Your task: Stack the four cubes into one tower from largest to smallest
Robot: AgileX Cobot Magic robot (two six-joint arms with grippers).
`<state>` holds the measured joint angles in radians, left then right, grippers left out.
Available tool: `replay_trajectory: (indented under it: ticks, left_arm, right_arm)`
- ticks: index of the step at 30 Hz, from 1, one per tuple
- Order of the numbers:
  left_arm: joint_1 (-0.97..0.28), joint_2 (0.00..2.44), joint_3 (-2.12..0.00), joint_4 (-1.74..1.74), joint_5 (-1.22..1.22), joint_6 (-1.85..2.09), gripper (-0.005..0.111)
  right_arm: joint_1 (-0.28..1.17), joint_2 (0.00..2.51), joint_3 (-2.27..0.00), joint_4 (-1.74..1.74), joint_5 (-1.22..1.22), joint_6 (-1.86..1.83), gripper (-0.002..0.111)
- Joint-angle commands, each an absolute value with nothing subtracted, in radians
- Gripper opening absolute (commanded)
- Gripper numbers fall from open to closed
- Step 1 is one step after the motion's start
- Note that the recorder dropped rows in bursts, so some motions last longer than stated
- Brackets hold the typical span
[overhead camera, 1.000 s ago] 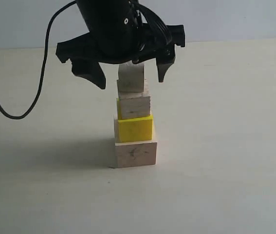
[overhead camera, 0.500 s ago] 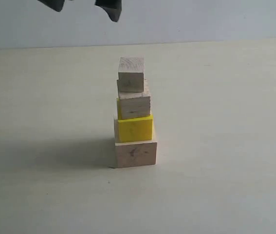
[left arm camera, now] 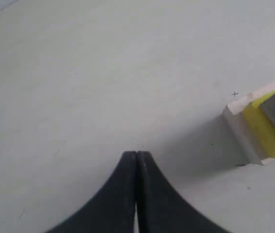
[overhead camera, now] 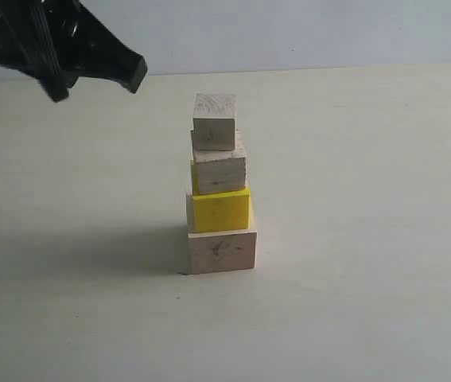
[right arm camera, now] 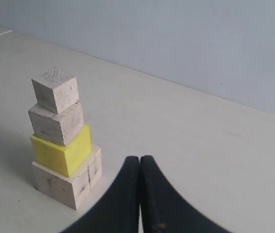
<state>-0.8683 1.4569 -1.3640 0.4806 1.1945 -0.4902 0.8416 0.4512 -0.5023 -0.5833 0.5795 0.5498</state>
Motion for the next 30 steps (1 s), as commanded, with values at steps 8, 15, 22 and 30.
replay_trajectory:
  ticks: [8, 15, 22, 30]
  left_arm:
    - [-0.868, 1.201, -1.093, 0.495, 0.929, -0.485, 0.0]
    - [-0.868, 0.909, -0.87, 0.481, 0.723, -0.422, 0.0]
    - [-0.868, 0.598, -0.718, 0.454, 0.691, -0.413, 0.0]
    - [-0.868, 0.378, -0.635, 0.206, 0.686, -0.154, 0.0]
  right_arm:
    - [0.841, 0.446, -0.47, -0.586, 0.526, 0.55, 0.0]
    - [0.841, 0.625, -0.462, -0.586, 0.459, 0.55, 0.0]
    - [0.841, 0.763, -0.476, -0.572, 0.416, 0.55, 0.0]
    - [0.841, 0.847, -0.505, -0.465, 0.423, 0.474, 0.0]
